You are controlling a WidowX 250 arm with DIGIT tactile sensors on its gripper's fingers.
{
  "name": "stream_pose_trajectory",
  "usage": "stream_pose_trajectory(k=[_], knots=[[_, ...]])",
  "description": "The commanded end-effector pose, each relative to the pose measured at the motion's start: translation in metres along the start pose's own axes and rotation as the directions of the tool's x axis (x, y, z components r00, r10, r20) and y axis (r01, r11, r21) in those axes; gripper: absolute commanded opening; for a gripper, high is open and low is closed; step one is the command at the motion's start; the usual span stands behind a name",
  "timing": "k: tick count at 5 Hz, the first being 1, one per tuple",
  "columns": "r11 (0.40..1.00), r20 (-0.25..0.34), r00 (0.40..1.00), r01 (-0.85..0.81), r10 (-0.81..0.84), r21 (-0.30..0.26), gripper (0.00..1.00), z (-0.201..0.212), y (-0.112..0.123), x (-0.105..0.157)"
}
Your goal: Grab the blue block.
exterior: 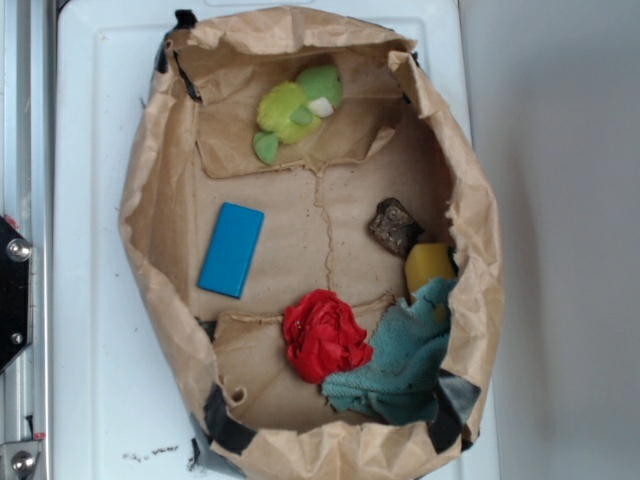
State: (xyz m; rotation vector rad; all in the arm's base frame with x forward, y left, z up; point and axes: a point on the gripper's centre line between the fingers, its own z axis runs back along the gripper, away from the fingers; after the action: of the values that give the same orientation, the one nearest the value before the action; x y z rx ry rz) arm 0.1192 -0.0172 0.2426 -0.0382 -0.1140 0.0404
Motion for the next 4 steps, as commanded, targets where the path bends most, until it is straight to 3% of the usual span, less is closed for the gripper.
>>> stream_pose_trajectory(k=[1,2,3,4], knots=[[1.0,0.0,1.0,0.0,0.0,0.0,1.0,0.0,0.0,0.0],[0.989,0.065,0.987,-0.148,0.149,-0.016,1.0,-0.008,-0.003,0.046],[0.971,0.133,0.968,-0.225,0.213,0.08,1.0,-0.026,0.0,0.081],[0.947,0.15,0.95,-0.295,0.275,0.127,1.0,-0.055,0.011,0.118]])
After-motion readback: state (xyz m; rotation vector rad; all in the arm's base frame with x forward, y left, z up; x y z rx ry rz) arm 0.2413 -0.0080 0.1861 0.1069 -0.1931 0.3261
